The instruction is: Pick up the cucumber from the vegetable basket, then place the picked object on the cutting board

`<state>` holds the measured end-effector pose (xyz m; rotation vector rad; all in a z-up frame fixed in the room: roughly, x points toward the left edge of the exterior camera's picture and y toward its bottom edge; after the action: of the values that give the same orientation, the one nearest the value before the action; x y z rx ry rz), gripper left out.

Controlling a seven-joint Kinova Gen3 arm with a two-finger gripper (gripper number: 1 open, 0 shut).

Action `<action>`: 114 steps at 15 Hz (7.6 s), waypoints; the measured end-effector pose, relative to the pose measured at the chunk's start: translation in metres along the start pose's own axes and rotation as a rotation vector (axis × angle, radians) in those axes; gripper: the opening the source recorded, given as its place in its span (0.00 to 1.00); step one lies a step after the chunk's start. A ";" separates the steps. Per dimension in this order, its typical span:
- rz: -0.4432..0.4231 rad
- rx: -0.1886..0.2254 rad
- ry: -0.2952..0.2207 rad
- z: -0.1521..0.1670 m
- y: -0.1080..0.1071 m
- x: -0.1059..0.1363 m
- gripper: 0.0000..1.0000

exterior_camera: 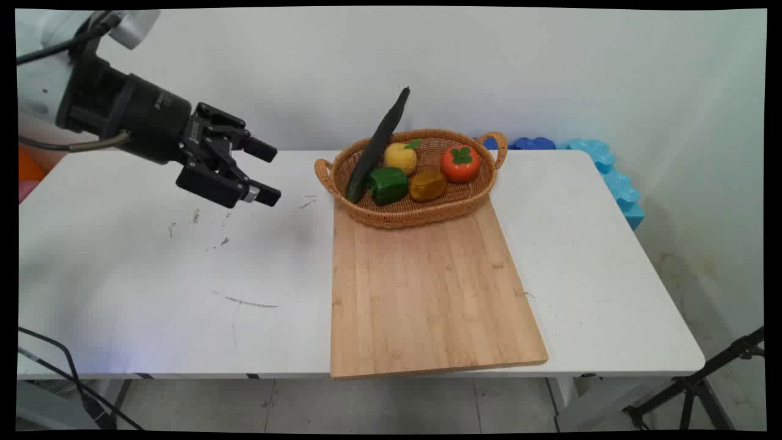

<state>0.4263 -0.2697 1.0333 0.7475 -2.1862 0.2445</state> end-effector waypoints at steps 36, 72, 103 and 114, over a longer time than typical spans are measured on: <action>-0.339 0.473 -0.240 0.248 -0.201 0.098 1.00; -0.208 0.401 -0.206 0.223 -0.186 0.168 0.00; 0.272 0.020 -0.427 0.249 0.038 0.075 0.00; 0.362 0.035 -0.435 0.300 0.020 0.052 0.00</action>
<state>0.1999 -0.3966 0.8738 0.4451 -2.7359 0.3267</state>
